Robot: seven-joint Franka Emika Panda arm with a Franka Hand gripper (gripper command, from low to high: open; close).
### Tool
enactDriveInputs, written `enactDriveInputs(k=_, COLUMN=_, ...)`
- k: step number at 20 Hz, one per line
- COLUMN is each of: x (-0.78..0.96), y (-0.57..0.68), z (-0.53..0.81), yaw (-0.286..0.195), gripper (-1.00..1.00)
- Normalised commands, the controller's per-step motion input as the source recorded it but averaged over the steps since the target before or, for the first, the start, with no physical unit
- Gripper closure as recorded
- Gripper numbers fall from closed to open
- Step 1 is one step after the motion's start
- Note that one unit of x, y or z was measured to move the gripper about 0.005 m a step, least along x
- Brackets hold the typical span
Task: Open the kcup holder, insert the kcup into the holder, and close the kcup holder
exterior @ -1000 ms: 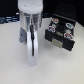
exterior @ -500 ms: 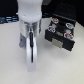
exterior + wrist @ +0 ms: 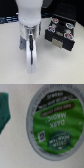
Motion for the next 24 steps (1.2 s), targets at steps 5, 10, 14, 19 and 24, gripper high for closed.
enactDriveInputs(k=5, x=0.03, y=0.01, z=0.0, yaw=-0.026, gripper=1.0)
enactDriveInputs(k=10, x=0.03, y=0.01, z=0.0, yaw=-0.031, gripper=1.0)
enactDriveInputs(k=14, x=0.02, y=0.09, z=0.13, yaw=-0.013, gripper=1.0)
enactDriveInputs(k=19, x=0.03, y=0.31, z=0.63, yaw=-0.009, gripper=1.0)
enactDriveInputs(k=24, x=0.03, y=0.38, z=0.8, yaw=0.007, gripper=1.0)
